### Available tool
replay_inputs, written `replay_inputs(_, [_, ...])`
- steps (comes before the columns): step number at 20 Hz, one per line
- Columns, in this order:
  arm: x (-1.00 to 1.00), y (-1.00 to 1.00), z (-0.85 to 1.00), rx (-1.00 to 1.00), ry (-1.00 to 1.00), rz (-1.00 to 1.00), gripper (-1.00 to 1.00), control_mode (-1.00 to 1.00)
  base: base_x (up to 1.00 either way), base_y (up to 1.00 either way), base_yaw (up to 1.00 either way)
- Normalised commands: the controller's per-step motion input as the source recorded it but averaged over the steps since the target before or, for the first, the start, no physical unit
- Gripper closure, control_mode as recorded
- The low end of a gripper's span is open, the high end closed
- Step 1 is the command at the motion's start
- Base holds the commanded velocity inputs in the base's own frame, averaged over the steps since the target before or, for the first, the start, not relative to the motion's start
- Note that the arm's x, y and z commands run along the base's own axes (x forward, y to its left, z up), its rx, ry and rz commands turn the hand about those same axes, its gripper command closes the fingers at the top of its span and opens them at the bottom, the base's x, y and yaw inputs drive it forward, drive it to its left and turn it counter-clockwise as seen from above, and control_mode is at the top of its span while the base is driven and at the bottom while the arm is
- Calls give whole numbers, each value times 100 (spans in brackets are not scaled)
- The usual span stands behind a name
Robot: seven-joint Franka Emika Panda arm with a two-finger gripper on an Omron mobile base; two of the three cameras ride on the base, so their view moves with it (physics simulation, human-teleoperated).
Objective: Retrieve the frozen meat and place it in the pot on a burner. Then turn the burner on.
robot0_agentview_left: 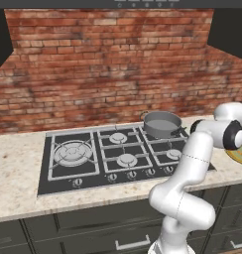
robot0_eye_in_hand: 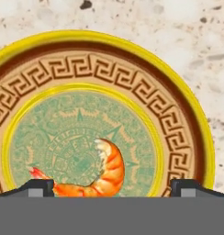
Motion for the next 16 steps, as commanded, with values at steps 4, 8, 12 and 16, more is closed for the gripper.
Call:
replay_inputs(4, [0,0,-29,0,1,0,-100,-100,0,0,0])
replay_inputs(8, [0,0,-9,1,0,0,-100,-100,0,0,0])
replay_inputs(12, [0,0,-22,6,0,0,-100,-100,0,0,0])
replay_inputs(16, [0,0,-13,4,0,0,-100,-100,0,0,0])
